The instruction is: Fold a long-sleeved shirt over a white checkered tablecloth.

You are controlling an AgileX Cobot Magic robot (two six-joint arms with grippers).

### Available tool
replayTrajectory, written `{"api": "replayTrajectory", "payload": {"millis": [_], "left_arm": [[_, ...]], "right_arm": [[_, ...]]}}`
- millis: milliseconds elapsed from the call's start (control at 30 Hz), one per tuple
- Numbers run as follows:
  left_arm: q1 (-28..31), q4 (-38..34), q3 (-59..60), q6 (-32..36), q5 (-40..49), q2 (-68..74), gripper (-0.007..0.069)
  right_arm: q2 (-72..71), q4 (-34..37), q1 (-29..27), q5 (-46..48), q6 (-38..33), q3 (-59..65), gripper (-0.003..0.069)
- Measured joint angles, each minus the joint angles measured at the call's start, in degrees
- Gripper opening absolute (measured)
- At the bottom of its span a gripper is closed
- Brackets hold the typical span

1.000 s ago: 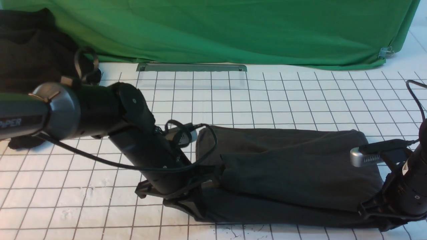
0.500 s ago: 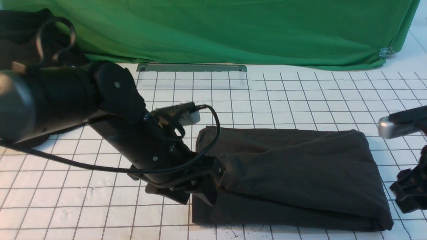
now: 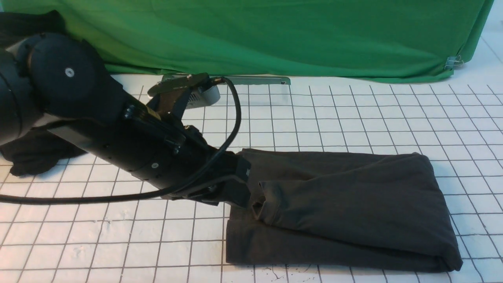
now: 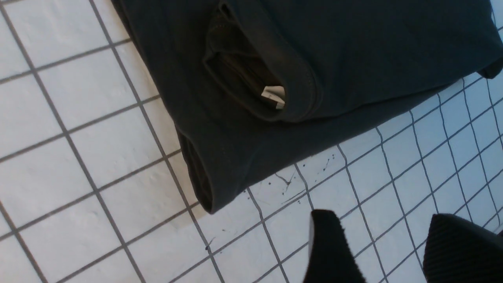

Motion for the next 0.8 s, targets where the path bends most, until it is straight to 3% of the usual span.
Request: {"api": "replayTrajectory", "payload": {"millis": [200, 333, 600, 800], "left_arm": [[0.00, 0.00, 0.07, -0.04, -0.93, 0.00, 0.0180], [0.00, 0.00, 0.19, 0.02, -1.00, 0.00, 0.0146], [0.00, 0.05, 0.25, 0.02, -1.29, 0.00, 0.0138], [0.00, 0.00, 0.25, 0.02, -3.45, 0.00, 0.0138]], "right_arm": [[-5.84, 5.81, 0.00, -18.35, -3.50, 12.19, -0.0003], [-5.92, 9.86, -0.06, -24.56, -3.69, 17.16, -0.0001], [-5.92, 11.20, -0.11, -29.86, -4.52, 18.39, 0.0012], [-5.92, 11.25, -0.11, -27.73, -12.43, 18.61, 0.0015]]}}
